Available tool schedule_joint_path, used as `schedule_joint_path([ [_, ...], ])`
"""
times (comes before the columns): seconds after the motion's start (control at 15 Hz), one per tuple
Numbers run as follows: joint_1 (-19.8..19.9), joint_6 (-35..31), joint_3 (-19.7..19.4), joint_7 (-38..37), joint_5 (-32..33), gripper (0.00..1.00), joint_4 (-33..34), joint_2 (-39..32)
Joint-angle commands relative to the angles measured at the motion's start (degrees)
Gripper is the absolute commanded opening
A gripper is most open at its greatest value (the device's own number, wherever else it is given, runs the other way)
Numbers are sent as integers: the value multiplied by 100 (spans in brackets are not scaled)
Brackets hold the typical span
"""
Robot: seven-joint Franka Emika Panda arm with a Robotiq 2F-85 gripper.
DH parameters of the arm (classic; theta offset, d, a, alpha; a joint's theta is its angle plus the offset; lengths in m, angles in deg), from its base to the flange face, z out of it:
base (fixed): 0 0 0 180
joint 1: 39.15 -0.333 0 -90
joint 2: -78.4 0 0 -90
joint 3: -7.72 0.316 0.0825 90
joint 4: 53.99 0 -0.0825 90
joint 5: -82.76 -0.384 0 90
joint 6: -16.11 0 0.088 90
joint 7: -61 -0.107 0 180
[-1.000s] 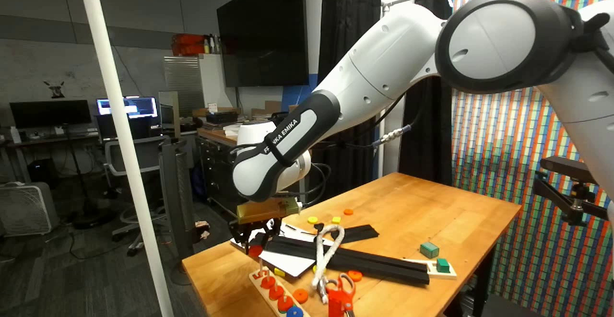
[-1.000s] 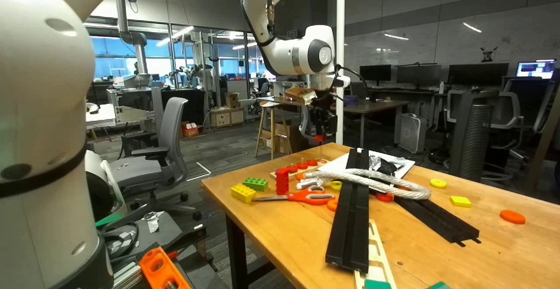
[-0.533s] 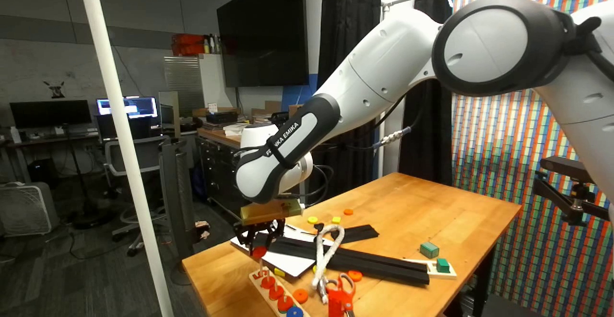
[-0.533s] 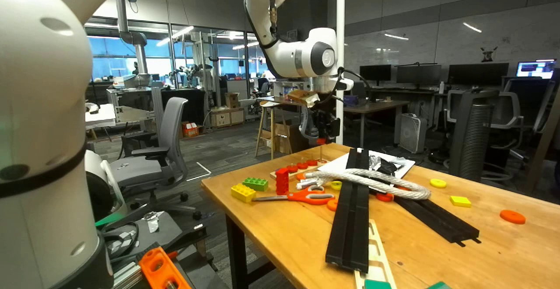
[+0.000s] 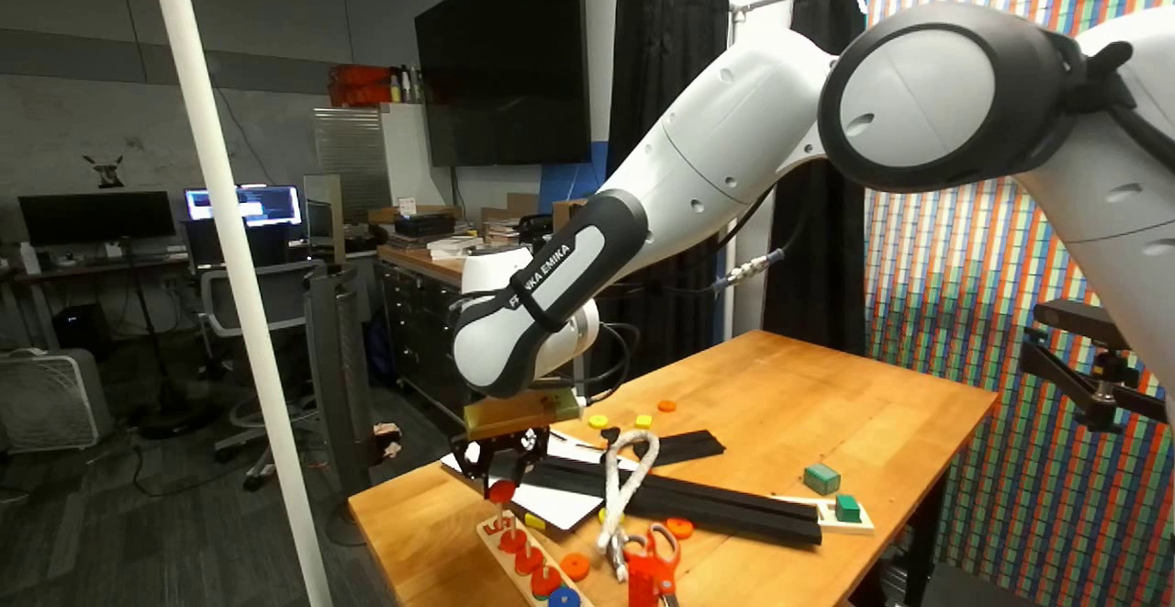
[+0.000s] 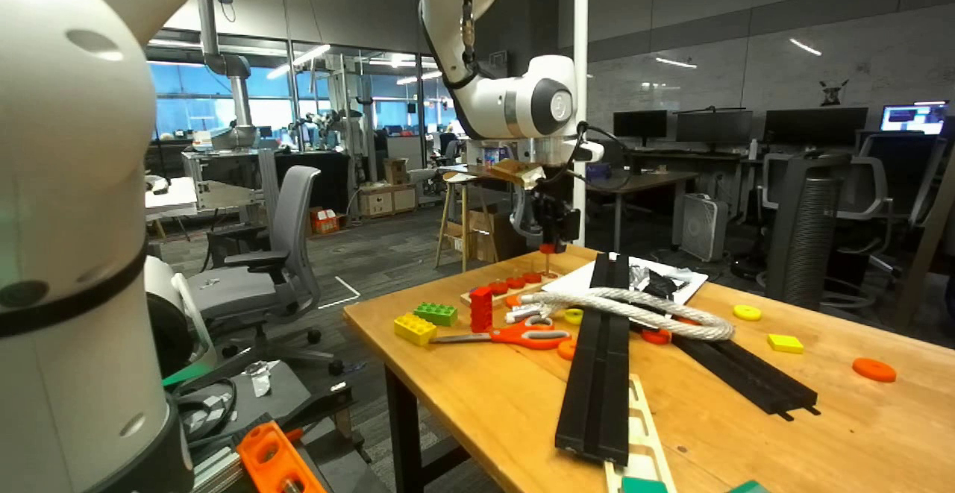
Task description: Put an orange disc on the empty rod of the wooden rack
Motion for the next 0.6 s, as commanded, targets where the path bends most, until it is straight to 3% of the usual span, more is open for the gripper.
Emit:
schedule_joint_path([
  [0.0,39,128,69,31,-27,19,167,-58],
  [0.53,37,146,111,41,-37,19,193,-84],
])
